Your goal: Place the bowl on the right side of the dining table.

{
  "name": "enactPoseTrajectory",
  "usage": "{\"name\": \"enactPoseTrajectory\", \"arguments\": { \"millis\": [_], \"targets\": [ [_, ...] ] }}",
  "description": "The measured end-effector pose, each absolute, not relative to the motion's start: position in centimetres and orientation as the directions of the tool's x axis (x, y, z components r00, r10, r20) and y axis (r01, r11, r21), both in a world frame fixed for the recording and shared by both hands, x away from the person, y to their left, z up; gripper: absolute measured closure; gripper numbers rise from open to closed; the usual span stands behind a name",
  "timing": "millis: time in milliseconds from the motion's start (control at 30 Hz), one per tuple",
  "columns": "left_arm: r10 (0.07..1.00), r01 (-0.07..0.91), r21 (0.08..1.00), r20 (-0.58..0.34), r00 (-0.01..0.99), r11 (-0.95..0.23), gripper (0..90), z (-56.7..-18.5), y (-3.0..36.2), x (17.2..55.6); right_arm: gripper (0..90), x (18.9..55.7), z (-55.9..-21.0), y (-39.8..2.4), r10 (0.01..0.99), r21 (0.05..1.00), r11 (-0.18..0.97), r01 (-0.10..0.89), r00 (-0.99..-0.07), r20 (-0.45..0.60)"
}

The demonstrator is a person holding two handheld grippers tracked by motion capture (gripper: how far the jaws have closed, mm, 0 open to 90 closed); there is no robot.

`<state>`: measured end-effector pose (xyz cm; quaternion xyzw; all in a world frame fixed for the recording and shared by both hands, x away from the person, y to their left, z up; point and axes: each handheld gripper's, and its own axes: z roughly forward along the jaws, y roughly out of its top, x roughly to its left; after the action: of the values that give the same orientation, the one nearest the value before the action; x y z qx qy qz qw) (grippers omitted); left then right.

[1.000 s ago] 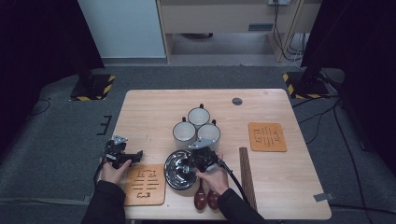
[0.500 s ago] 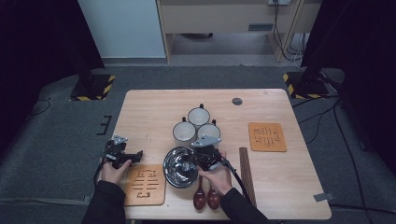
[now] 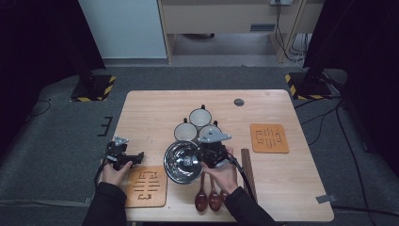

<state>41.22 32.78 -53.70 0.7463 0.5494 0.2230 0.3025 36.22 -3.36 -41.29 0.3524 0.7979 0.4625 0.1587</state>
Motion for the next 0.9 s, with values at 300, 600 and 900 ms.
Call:
{"name": "enactPoseTrajectory", "arguments": {
  "millis": [300, 600, 900],
  "targets": [
    [0.955, 0.685, 0.697, 0.0, 0.297, -0.213, 0.0, -53.7, 32.8, 41.2, 83.5, 36.5, -39.7, -5.5, 0.735, 0.875, 0.27, 0.401, -0.673, 0.082],
    [0.955, 0.685, 0.697, 0.0, 0.297, -0.213, 0.0, -53.7, 32.8, 41.2, 83.5, 36.8, -38.3, -7.9, 0.759, 0.894, 0.233, 0.384, -0.646, 0.079],
    [0.955, 0.685, 0.697, 0.0, 0.297, -0.213, 0.0, -53.7, 32.8, 41.2, 83.5, 36.9, -37.8, -10.4, 0.782, 0.906, 0.193, 0.376, -0.617, 0.089]
  ]
}}
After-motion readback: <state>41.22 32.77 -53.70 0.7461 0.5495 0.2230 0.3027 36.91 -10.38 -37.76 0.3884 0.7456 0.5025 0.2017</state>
